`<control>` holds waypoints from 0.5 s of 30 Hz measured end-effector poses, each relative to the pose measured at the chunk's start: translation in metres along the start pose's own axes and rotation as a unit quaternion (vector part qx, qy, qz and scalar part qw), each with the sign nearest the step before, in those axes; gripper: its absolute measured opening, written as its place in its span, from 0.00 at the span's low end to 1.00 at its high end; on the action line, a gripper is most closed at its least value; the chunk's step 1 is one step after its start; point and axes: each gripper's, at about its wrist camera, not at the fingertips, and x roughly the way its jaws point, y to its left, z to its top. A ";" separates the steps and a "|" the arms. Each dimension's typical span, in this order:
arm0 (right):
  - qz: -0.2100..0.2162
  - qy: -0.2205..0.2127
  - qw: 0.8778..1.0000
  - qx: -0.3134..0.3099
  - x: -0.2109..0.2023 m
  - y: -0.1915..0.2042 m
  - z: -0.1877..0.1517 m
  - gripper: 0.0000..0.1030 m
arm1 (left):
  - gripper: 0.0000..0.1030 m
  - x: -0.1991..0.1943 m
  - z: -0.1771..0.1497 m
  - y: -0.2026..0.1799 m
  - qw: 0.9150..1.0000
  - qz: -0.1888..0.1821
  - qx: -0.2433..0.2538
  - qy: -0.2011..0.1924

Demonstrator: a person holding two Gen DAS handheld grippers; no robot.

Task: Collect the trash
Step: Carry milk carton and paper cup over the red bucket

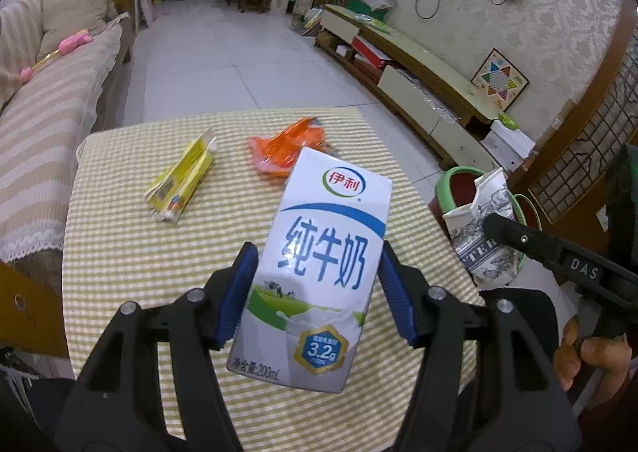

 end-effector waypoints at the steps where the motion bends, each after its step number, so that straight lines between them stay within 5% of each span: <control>1: -0.002 -0.005 1.000 0.004 -0.004 -0.003 0.001 0.45 | 0.57 -0.001 0.002 -0.003 1.000 -0.001 0.003 -0.002; 15: -0.014 -0.039 0.998 0.048 -0.033 -0.054 0.008 0.45 | 0.57 0.007 0.018 -0.049 0.999 -0.022 0.047 -0.008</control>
